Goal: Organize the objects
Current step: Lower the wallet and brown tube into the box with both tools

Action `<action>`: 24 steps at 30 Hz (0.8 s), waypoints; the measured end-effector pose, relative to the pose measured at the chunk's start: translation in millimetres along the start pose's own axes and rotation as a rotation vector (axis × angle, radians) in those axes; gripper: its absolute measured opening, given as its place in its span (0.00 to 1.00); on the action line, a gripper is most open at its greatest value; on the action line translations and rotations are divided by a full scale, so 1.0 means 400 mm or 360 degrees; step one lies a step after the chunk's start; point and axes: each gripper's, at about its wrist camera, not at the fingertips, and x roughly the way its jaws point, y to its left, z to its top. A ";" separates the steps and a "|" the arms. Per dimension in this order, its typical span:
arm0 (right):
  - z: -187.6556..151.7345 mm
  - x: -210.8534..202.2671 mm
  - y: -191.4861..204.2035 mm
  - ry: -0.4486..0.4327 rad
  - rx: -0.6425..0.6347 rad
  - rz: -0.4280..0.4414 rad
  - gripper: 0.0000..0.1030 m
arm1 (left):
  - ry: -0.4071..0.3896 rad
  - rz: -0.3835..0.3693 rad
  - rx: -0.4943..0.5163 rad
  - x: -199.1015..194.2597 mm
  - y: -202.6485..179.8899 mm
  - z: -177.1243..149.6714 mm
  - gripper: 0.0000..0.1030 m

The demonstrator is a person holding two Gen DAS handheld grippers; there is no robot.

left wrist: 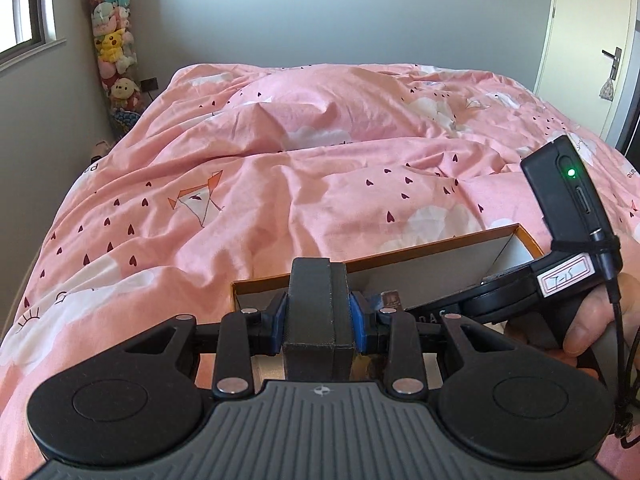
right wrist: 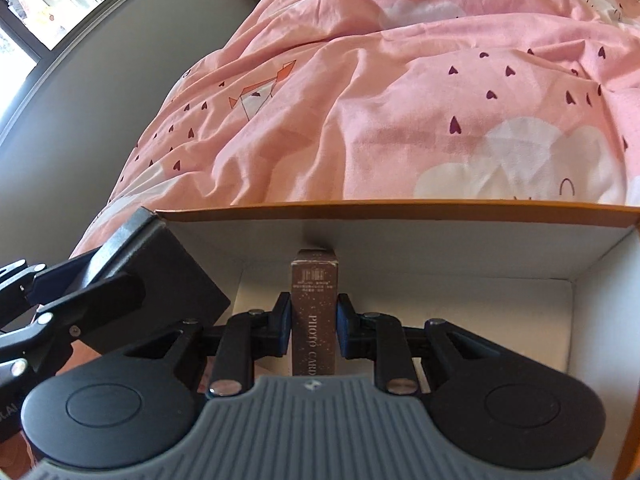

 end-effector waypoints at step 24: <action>0.025 0.115 -0.062 0.0228 0.0232 -0.0027 0.41 | 0.0052 0.0049 0.0079 0.065 -0.003 -0.014 0.35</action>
